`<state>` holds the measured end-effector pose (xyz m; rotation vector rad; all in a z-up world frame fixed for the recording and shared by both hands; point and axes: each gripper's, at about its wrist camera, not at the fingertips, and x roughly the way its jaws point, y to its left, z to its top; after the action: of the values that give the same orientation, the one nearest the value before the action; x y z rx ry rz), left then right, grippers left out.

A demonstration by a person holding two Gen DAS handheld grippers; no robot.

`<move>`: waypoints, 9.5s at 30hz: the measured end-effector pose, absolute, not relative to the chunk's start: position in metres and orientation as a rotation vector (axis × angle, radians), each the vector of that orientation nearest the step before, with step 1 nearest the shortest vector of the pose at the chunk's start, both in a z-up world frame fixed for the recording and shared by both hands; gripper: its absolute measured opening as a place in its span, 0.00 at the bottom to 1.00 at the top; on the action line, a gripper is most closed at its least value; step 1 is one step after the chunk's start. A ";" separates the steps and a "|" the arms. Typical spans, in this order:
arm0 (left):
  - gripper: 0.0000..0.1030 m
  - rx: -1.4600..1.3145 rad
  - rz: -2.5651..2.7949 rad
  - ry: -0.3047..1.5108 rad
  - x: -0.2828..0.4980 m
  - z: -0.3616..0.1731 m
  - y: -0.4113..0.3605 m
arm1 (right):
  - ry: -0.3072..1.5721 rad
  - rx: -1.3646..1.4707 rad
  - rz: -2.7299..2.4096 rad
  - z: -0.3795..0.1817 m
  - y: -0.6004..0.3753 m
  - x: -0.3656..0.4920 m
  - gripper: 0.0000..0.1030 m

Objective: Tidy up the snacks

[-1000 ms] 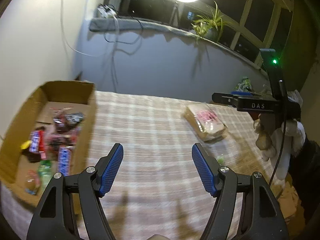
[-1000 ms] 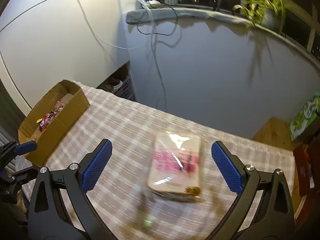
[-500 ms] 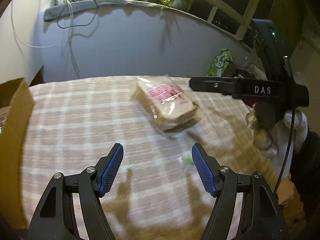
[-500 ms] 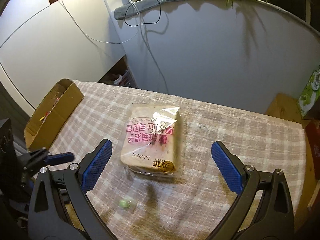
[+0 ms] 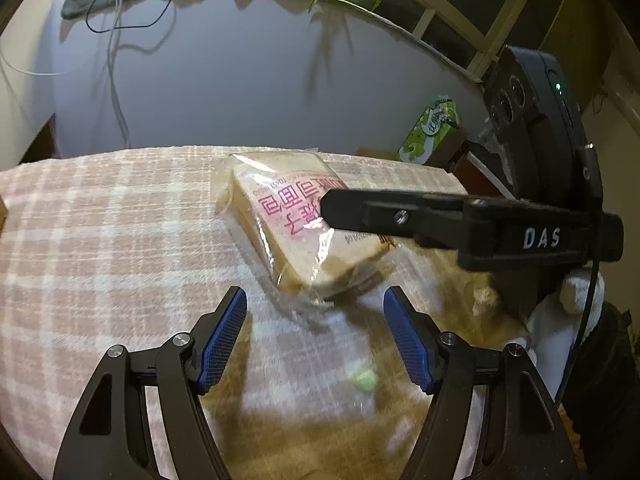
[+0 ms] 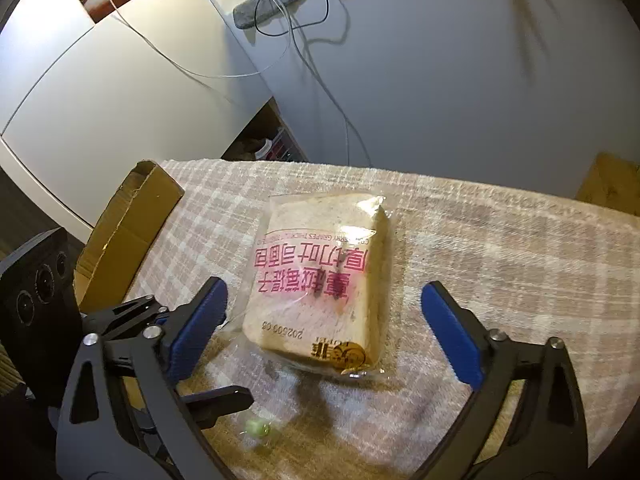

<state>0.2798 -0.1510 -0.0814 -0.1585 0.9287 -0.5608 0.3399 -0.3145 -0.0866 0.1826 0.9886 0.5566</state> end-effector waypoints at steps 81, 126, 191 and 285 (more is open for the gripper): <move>0.60 -0.222 -0.063 0.661 0.167 -0.030 0.134 | 0.982 -0.097 0.970 -0.027 0.054 0.285 0.59; 0.61 -0.197 -0.110 0.749 0.096 -0.062 0.084 | 0.896 -0.173 0.326 -0.076 -0.232 0.198 0.59; 0.61 -0.199 -0.042 0.749 0.099 -0.063 0.107 | 0.824 -0.249 0.768 -0.029 0.007 0.286 0.28; 0.78 -0.147 0.177 0.641 0.070 -0.016 0.104 | 0.670 -0.155 0.561 -0.012 -0.085 0.146 0.95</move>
<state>0.0695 0.1036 -0.0162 -0.1467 0.6407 0.1771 0.1464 -0.0846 -0.0120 -0.1547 0.6696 0.5607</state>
